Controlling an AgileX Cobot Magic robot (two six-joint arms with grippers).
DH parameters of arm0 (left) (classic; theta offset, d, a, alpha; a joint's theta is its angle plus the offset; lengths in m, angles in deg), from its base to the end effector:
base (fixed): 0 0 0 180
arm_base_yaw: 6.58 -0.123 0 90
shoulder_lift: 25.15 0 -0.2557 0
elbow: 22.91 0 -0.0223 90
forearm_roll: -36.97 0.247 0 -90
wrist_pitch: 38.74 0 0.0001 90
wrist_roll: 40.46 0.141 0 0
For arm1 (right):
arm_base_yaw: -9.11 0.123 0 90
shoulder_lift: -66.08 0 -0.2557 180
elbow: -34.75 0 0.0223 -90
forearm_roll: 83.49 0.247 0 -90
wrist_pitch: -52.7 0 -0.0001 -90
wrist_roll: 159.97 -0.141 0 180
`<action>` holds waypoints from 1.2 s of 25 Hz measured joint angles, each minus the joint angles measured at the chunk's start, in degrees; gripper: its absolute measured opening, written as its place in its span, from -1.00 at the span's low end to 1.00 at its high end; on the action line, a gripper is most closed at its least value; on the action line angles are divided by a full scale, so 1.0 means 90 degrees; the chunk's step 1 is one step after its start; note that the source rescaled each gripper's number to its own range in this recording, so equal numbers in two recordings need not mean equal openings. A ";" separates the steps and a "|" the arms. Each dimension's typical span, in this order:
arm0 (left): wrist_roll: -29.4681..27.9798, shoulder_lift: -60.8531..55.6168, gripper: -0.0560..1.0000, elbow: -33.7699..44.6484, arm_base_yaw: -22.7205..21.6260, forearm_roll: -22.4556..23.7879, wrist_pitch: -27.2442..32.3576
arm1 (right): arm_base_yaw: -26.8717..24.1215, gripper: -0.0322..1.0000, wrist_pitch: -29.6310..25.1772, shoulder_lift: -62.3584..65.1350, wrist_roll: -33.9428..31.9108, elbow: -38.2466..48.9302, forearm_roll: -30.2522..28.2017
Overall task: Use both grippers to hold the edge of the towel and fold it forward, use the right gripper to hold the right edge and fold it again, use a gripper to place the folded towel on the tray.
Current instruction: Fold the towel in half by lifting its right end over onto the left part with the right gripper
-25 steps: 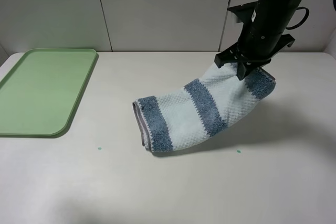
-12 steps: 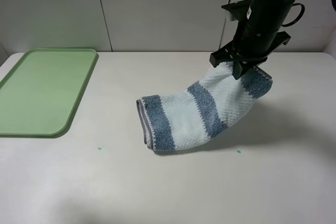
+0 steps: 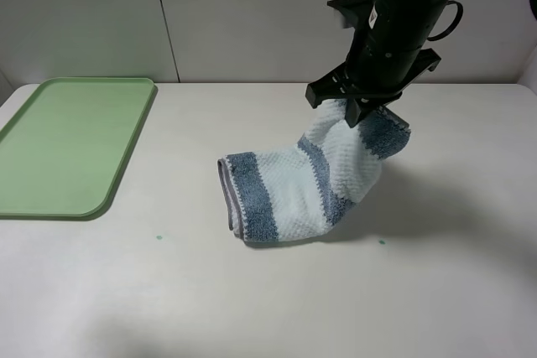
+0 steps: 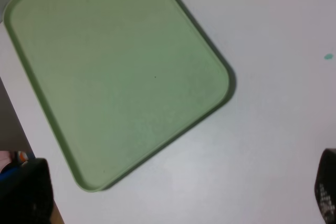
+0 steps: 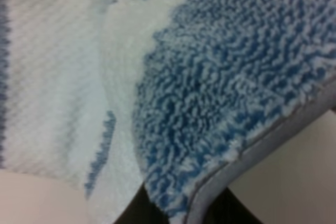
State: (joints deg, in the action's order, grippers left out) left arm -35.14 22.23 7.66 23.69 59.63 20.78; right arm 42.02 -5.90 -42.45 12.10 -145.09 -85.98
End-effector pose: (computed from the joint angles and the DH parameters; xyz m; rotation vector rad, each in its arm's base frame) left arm 0.1592 -0.0387 0.2897 0.7862 2.1877 0.2861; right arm 0.2995 0.1876 0.1700 -0.6577 2.8443 0.0592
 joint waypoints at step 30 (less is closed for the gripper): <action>0.0000 0.0000 1.00 0.0000 0.0000 0.0000 0.0000 | 0.1090 -0.82 0.1025 -0.0551 -0.0328 0.0033 0.0778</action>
State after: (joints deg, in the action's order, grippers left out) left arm -35.14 22.23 7.66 23.69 59.63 20.78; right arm 51.83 3.32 -47.41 9.15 -144.79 -78.98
